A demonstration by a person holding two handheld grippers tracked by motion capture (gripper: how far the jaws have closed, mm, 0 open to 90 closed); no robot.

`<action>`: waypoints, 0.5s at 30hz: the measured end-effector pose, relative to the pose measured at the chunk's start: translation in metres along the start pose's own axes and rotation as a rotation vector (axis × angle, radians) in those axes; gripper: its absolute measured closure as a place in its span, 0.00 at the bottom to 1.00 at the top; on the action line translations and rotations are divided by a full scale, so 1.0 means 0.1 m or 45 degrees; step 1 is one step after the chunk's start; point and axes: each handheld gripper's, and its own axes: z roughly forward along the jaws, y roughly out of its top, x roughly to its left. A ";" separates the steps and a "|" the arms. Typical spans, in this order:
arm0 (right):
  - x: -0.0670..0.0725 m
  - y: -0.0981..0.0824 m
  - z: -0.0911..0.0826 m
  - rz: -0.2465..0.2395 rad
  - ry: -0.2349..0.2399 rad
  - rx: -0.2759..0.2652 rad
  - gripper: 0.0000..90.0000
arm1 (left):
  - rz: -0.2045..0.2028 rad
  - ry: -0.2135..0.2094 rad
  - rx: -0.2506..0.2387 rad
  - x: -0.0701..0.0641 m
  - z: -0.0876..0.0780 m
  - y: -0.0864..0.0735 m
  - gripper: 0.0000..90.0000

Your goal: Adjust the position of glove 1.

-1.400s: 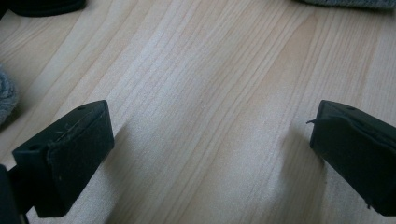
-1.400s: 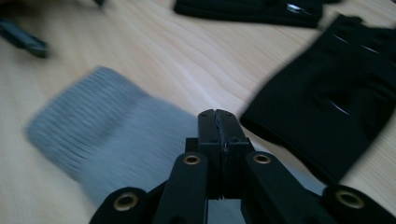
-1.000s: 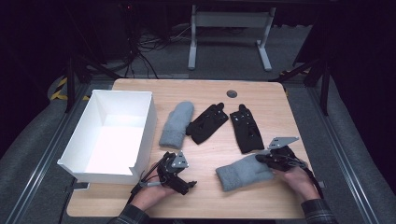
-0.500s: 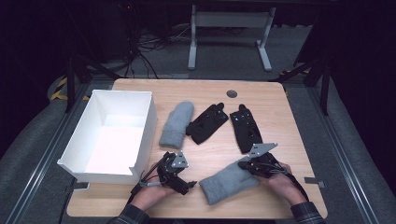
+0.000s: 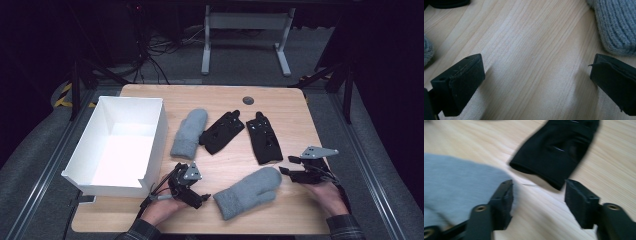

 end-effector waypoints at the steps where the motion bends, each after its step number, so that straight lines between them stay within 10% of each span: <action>1: -0.05 -0.03 -0.01 0.021 -0.016 0.003 0.39 | 0.000 0.000 0.001 0.00 0.00 0.00 0.00; 10: -0.40 -0.28 0.09 0.166 -0.102 0.017 0.23 | -0.006 0.010 0.054 -0.02 -0.01 0.04 0.00; 15: -0.40 -0.29 0.12 0.130 -0.135 0.010 0.18 | -0.024 0.024 0.075 -0.02 -0.04 0.08 0.00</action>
